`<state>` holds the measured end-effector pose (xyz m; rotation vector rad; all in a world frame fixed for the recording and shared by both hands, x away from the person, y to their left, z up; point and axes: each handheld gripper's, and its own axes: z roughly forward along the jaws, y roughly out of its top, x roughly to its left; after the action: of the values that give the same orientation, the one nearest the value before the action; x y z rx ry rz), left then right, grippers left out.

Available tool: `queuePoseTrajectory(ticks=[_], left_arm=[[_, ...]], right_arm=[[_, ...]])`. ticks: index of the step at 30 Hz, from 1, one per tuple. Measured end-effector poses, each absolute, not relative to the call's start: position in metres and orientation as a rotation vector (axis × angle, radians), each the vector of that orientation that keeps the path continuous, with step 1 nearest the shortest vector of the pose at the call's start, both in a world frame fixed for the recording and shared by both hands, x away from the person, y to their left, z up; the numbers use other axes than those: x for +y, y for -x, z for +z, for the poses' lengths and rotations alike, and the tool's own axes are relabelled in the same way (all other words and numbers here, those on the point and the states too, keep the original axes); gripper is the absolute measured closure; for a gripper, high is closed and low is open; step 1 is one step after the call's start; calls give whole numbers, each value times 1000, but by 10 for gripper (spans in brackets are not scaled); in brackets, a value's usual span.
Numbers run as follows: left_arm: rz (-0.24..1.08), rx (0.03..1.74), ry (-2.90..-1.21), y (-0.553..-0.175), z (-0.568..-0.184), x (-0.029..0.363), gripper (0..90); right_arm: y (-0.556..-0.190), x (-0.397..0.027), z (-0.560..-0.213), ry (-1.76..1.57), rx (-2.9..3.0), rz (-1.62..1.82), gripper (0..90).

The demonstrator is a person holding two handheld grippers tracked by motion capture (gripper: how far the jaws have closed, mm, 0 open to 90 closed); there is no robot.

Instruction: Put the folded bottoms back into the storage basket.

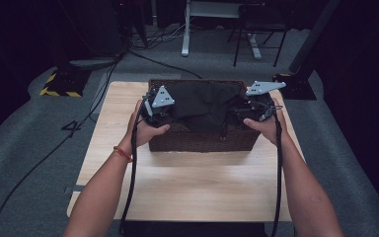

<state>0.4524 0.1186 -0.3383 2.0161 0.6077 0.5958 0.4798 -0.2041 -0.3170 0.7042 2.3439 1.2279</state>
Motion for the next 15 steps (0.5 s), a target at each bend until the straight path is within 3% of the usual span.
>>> queuePoseTrajectory(ticks=[15], left_arm=[[582, 645, -2080, -482, -357, 115, 649]], right_arm=[[-518, -194, -343, -759, 2410, 1197, 549]])
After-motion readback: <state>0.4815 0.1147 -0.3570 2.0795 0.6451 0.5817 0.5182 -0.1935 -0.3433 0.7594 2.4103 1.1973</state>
